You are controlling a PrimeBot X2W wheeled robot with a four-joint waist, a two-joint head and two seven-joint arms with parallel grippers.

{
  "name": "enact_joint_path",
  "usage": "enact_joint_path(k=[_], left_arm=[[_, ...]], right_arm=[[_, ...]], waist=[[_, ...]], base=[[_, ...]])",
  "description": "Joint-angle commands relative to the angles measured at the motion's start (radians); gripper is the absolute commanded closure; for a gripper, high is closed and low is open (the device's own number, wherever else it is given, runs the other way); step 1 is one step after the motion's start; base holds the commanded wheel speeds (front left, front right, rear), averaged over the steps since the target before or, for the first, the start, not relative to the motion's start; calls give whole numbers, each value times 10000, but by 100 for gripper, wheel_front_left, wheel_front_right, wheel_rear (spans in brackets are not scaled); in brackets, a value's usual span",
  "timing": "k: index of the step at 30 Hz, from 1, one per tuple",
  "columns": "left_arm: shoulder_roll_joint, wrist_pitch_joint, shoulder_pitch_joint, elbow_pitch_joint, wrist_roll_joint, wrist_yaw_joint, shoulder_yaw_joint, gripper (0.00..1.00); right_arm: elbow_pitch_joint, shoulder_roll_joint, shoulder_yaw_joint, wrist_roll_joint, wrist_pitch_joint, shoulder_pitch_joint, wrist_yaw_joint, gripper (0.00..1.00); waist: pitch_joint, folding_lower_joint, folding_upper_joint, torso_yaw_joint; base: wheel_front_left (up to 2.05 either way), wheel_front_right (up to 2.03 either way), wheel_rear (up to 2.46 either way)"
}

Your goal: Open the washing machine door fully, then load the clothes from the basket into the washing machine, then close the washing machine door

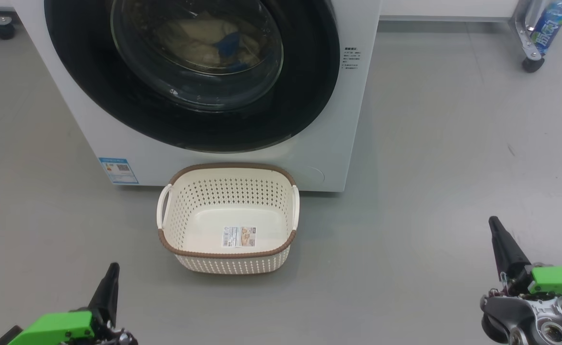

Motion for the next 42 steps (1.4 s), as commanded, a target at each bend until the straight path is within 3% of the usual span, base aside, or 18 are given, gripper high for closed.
enact_joint_path(k=[1,42], left_arm=[[190,70,-502,-365,-56,-71,350,100],[190,70,-502,-366,-56,-71,349,100]], right_arm=[[-313,-133,164,-33,74,-547,-29,100],[-311,-102,119,-70,110,-551,-29,100]], waist=[[0,0,0,0],[0,0,0,0]], base=[[0,0,0],[0,0,0]])
